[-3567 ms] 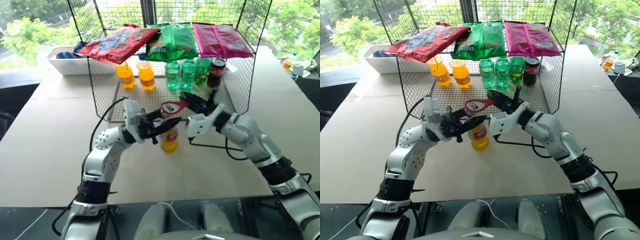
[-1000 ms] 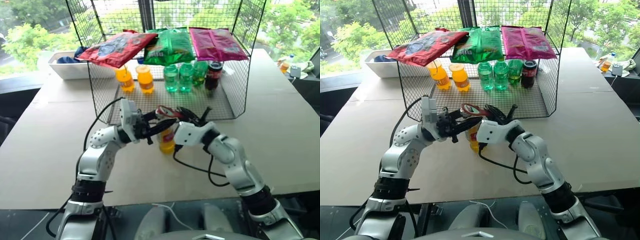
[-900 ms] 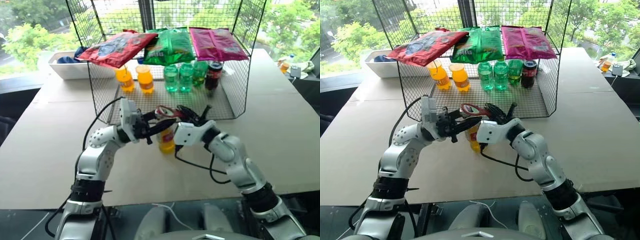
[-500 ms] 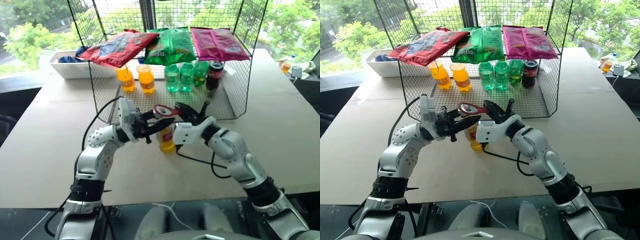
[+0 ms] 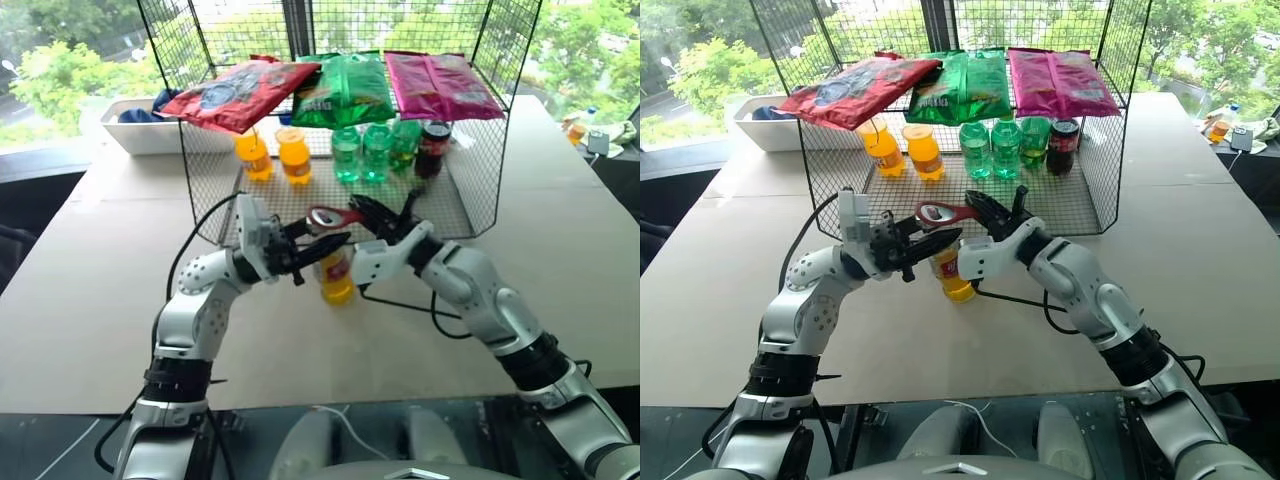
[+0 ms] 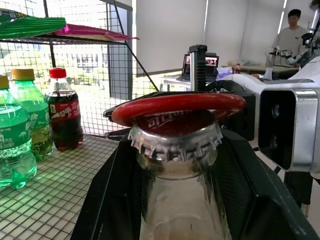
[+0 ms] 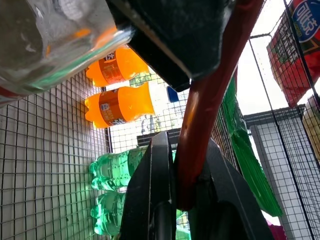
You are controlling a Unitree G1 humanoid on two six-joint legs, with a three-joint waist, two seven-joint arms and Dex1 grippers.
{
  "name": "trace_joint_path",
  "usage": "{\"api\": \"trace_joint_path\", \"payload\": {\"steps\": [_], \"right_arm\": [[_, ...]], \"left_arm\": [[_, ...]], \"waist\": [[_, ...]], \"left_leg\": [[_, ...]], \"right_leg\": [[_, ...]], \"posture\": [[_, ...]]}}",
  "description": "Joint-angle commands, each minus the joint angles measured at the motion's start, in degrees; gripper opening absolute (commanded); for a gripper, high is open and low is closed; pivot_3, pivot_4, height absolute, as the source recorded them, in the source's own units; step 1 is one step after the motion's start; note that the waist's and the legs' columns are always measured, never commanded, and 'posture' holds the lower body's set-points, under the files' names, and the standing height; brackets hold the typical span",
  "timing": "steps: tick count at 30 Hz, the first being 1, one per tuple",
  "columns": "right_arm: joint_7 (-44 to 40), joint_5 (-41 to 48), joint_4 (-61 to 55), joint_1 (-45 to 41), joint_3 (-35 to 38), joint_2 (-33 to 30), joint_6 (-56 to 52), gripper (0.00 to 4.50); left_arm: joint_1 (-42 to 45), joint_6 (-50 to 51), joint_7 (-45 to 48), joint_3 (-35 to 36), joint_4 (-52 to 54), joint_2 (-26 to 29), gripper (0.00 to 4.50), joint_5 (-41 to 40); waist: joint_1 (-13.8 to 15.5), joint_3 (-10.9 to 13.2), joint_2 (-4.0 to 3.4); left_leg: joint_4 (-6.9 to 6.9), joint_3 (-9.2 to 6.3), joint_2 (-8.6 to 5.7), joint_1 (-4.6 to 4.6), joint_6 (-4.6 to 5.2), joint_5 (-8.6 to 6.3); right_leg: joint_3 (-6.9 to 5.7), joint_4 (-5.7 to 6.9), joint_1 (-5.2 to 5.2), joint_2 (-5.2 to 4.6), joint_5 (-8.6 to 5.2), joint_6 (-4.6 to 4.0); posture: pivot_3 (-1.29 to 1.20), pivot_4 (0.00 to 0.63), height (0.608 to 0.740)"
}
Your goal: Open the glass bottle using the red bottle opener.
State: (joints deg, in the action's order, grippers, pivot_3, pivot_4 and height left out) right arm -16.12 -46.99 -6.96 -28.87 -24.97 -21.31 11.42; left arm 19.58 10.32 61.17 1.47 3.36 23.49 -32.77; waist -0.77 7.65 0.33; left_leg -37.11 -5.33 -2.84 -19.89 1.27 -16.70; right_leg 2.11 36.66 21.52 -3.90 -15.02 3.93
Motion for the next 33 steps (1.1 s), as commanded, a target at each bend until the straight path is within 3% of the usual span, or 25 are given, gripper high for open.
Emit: {"api": "trace_joint_path", "payload": {"steps": [1,19,33], "right_arm": [[-0.7,-2.4,0.6,0.0,-1.5,-2.3,2.2,0.0],[0.7,-1.9,-2.1,-3.6,3.0,-7.5,4.2,0.0],[-1.0,-1.2,-6.2,-7.9,5.0,-6.5,2.4,0.0]], "left_arm": [[-0.4,0.9,-0.4,-2.8,-2.1,0.1,1.71,3.1],[-0.2,0.2,-0.3,-4.3,-3.1,-0.9,1.71,3.0],[0.1,-0.1,0.2,-4.7,-4.2,-1.5,1.71,3.1]], "waist": [[0.0,0.1,0.01],[0.2,0.4,-0.1],[0.5,0.6,-0.16]], "left_leg": [[0.0,-0.02,-0.01,-0.02,0.0,0.0],[-0.02,-0.83,-0.11,-0.73,-0.37,0.22],[-0.02,-1.22,-0.2,-0.92,-0.49,0.31]], "right_leg": [[-0.02,-0.01,0.0,-0.01,0.0,0.0],[-0.84,-0.43,0.19,-0.1,0.03,-0.02],[-1.14,-0.48,0.2,-0.11,0.03,-0.04]], "posture": [[0.0,0.15,0.74],[0.0,0.15,0.74],[0.0,0.15,0.74]]}}
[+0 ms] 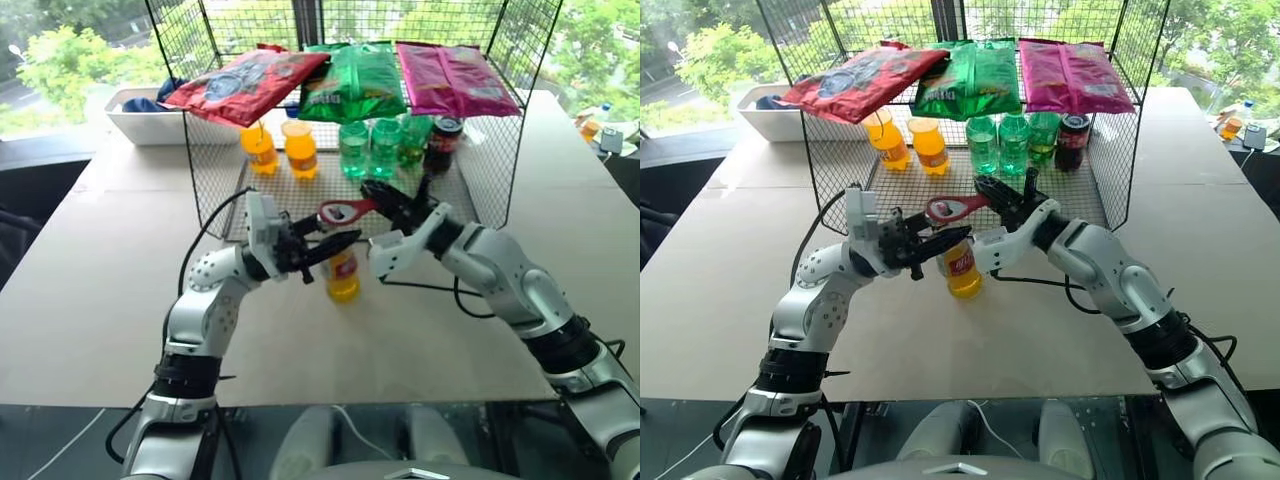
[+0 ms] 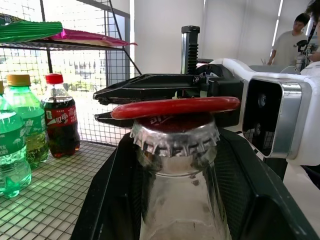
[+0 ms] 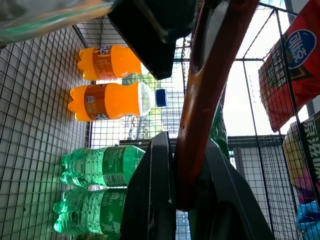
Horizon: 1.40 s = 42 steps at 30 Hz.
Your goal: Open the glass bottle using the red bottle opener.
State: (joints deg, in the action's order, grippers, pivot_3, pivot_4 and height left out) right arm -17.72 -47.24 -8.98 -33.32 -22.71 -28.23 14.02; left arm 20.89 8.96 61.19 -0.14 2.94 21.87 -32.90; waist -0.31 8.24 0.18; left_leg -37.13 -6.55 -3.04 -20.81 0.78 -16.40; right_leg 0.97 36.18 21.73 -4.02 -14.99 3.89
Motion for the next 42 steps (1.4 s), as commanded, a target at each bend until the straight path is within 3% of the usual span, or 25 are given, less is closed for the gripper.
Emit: {"api": "trace_joint_path", "payload": {"steps": [1,31,42], "right_arm": [[0.7,-1.0,-4.2,-3.6,2.7,0.6,-0.3,0.0],[12.9,-5.1,-6.2,-6.4,7.5,0.7,1.6,0.0],[14.9,-4.3,-5.7,-6.1,8.6,1.6,0.9,0.0]], "left_arm": [[-1.1,1.3,0.3,-3.0,-3.9,0.1,1.71,3.2],[-1.2,1.3,0.8,-3.3,-4.3,0.2,1.71,3.2],[-1.1,0.9,0.8,-3.2,-4.8,0.3,1.71,3.3]], "waist": [[0.1,0.0,-0.01],[1.1,0.7,0.04],[1.1,0.7,0.07]], "left_leg": [[0.0,-0.02,-0.01,-0.02,-0.02,0.01],[-0.01,-0.15,-0.13,-0.31,-0.06,0.05],[-0.2,-0.13,-0.17,-1.09,-0.07,0.07]], "right_leg": [[-0.02,0.0,0.01,0.0,0.0,0.0],[-0.11,0.0,0.21,-0.02,0.01,-0.01],[-0.1,0.17,0.99,-0.03,0.04,-0.03]], "posture": [[0.0,0.15,0.74],[0.0,0.15,0.74],[0.0,0.15,0.74]]}}
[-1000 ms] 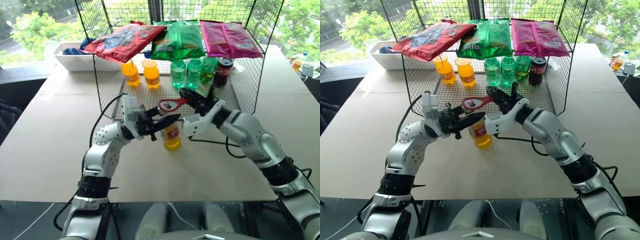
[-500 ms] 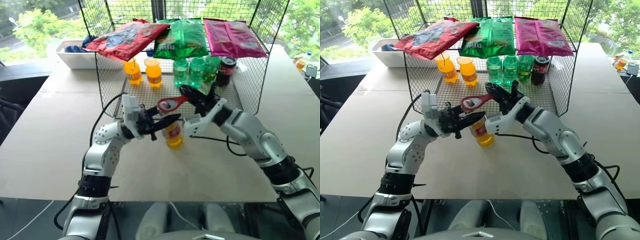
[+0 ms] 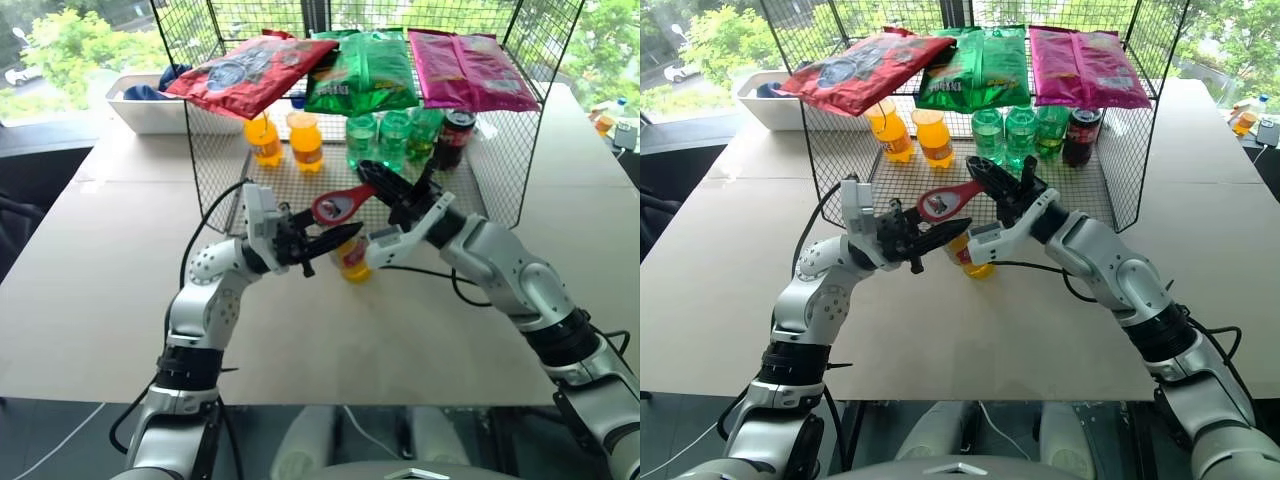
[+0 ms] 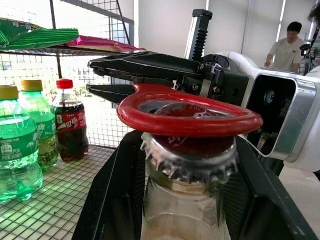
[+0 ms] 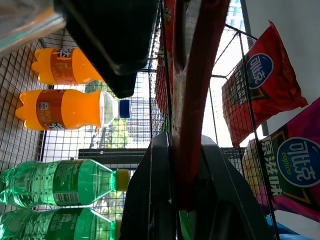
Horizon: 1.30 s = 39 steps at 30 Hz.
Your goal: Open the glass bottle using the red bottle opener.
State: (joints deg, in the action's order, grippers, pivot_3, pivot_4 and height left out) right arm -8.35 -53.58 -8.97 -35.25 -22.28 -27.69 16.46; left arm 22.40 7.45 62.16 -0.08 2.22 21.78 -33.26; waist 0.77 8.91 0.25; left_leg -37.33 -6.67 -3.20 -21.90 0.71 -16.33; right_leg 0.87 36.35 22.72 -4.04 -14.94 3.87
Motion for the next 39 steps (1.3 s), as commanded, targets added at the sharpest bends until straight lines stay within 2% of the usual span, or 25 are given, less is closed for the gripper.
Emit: {"api": "trace_joint_path", "payload": {"steps": [1,24,29,39], "right_arm": [[5.5,2.0,-5.6,-4.2,8.1,1.0,-1.4,0.0],[9.3,2.2,-6.6,-5.8,10.0,3.0,-1.6,0.0],[6.8,9.7,-4.1,-3.5,11.2,6.3,-3.7,0.0],[5.2,21.2,-3.9,0.0,12.9,12.3,-8.8,0.0]], "left_arm": [[-2.6,2.3,-0.1,-3.3,-4.2,0.4,1.71,3.6],[-3.4,3.2,0.0,-3.3,-3.4,1.3,1.71,3.2],[-3.4,3.0,-0.3,-3.4,-3.3,1.5,1.71,3.2],[-3.3,3.0,-0.5,-3.5,-3.5,1.6,1.71,3.4]], "waist": [[0.0,0.0,0.0],[-0.5,0.0,0.05],[-1.7,0.0,0.06],[-1.8,0.0,0.08]], "left_leg": [[0.0,0.0,0.0,0.0,0.0,0.0],[-0.04,0.1,-0.01,-0.02,0.0,0.0],[-0.04,0.12,0.01,-0.03,0.01,0.0],[-0.13,0.18,0.03,-0.02,0.01,0.01]], "right_leg": [[0.0,0.0,0.0,0.0,0.0,0.0],[0.07,0.11,0.08,0.01,0.0,0.0],[0.09,0.11,0.09,0.02,0.0,-0.01],[0.16,0.27,0.13,0.02,0.0,-0.01]], "posture": [[0.0,0.15,0.74],[0.0,0.15,0.74],[0.0,0.15,0.74],[0.0,0.15,0.74]]}}
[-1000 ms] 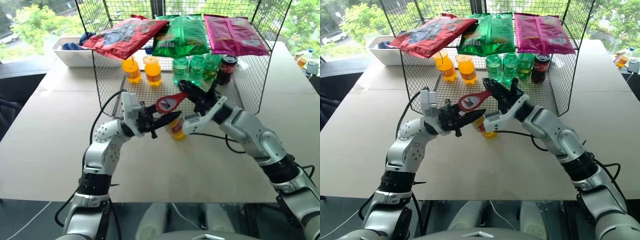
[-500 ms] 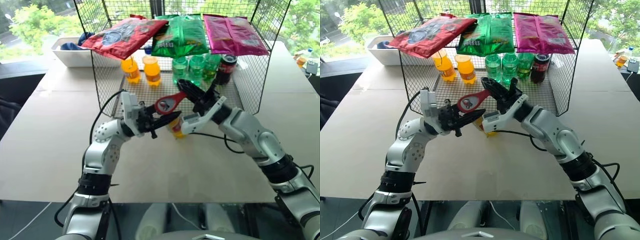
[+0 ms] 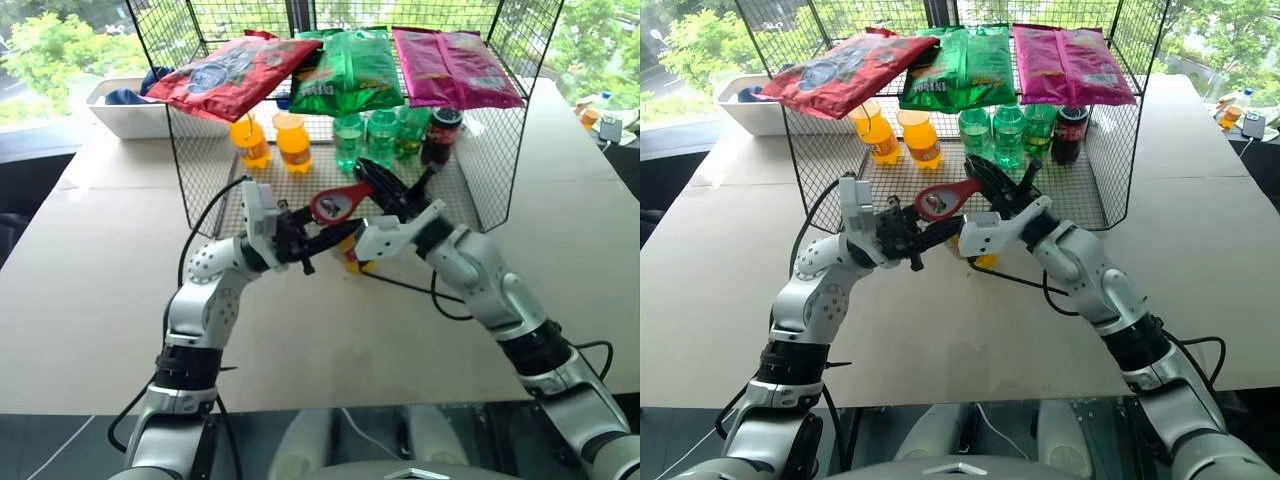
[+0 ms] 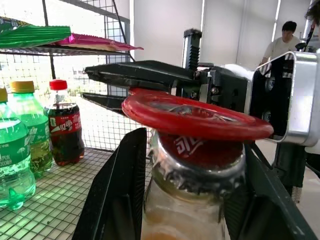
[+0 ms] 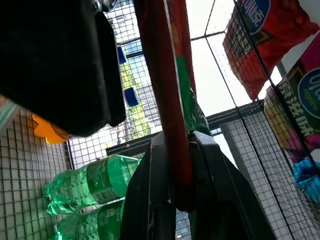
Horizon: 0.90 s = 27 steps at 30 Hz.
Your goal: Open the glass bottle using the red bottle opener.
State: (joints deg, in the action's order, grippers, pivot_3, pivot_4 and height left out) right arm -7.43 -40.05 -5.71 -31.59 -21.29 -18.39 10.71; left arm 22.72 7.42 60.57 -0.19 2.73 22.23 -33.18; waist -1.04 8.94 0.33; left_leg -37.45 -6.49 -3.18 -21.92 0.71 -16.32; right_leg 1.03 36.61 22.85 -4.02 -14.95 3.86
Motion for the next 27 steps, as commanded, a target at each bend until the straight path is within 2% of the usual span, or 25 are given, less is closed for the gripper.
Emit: {"api": "trace_joint_path", "payload": {"steps": [1,5,14,27], "right_arm": [[4.2,8.4,-7.2,-3.2,12.0,3.2,-3.6,0.0],[3.0,11.8,-7.6,-0.4,13.3,5.0,-5.4,0.0],[2.0,12.6,-10.1,3.8,13.1,6.0,-7.4,0.0],[0.2,17.9,-10.8,5.3,14.0,7.9,-11.1,0.0]], "left_arm": [[-3.6,3.0,1.1,-3.4,-4.0,1.2,1.71,3.3],[-3.3,2.8,1.2,-3.5,-4.5,1.2,1.71,3.4],[-2.7,2.4,1.3,-3.7,-5.4,0.6,1.71,4.0],[-0.4,1.7,0.2,-4.1,-7.8,-1.4,1.71,5.4]], "waist": [[0.0,0.0,-0.02],[0.4,-0.7,0.26],[0.2,-1.0,0.19],[0.2,-1.0,0.19]], "left_leg": [[-0.04,0.0,0.0,0.0,0.0,0.0],[-0.06,0.01,-0.02,0.24,0.0,0.0],[0.01,0.38,0.01,0.73,0.01,0.0],[0.01,0.42,0.02,0.74,0.01,0.0]], "right_leg": [[0.01,0.04,0.0,0.0,0.0,0.0],[0.03,0.11,-0.13,-0.01,0.0,0.0],[0.4,0.38,-0.33,0.03,-0.01,-0.01],[0.44,0.38,-0.33,0.02,-0.01,-0.01]], "posture": [[0.0,0.15,0.74],[0.0,0.15,0.74],[0.0,0.15,0.74],[0.0,0.15,0.74]]}}
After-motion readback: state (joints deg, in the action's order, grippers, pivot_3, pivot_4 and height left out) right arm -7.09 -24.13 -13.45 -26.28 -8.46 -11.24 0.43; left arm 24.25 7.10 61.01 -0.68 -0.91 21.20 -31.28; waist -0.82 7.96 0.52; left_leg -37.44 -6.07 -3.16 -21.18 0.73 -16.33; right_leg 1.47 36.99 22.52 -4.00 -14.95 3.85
